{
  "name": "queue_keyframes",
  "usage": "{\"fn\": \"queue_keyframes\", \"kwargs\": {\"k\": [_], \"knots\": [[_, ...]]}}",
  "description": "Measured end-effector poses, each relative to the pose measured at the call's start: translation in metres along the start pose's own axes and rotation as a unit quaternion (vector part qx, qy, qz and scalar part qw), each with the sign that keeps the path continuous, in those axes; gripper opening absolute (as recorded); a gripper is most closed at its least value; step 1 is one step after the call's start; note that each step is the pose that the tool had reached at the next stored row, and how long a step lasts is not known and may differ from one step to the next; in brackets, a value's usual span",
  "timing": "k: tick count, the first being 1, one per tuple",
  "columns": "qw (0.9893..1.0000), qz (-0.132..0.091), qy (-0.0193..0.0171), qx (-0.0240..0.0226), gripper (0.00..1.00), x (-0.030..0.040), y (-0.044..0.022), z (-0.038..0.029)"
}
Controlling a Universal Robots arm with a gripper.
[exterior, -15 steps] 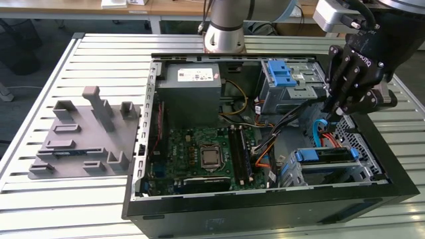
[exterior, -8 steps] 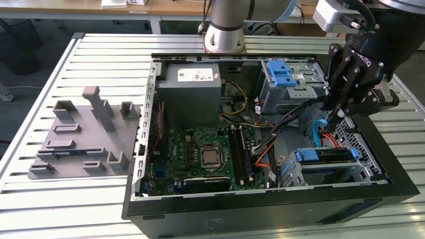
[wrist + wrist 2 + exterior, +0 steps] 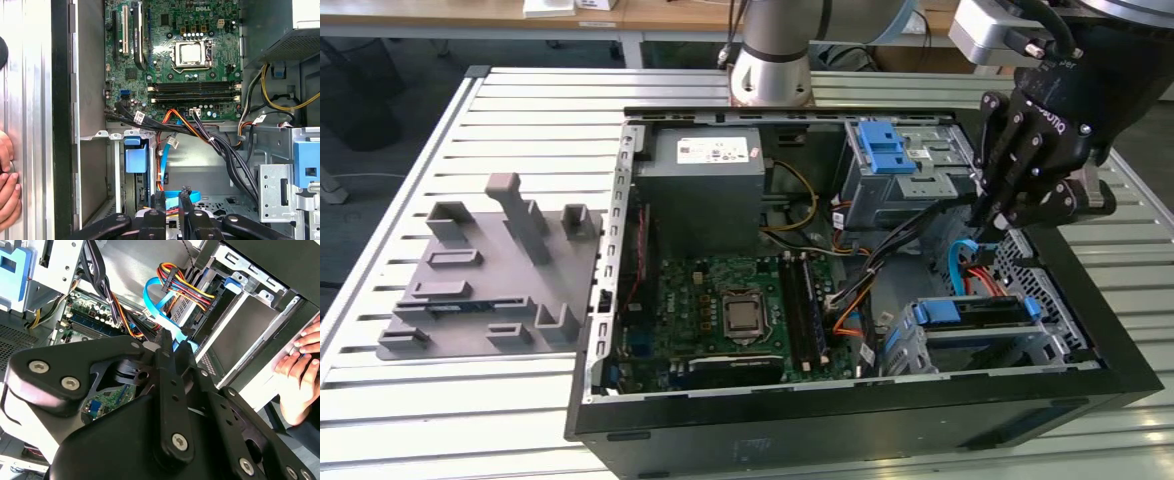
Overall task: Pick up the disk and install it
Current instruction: 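Insert the second disk wire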
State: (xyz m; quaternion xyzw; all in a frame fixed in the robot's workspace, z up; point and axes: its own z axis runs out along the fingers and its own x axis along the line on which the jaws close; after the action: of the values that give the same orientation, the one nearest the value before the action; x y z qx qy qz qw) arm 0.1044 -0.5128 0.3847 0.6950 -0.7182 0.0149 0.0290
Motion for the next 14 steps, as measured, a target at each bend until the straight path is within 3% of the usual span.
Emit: {"fn": "queue_keyframes", "kwargs": {"k": [5,6,14], "knots": [[1.0,0.0,0.0,0.0,0.24,0.0,0.0,0.0],[1.0,0.0,0.0,0.0,0.16,0.0,0.0,0.0],[1.0,0.0,0.0,0.0,0.1,-0.0001,0.0,0.0]]}}
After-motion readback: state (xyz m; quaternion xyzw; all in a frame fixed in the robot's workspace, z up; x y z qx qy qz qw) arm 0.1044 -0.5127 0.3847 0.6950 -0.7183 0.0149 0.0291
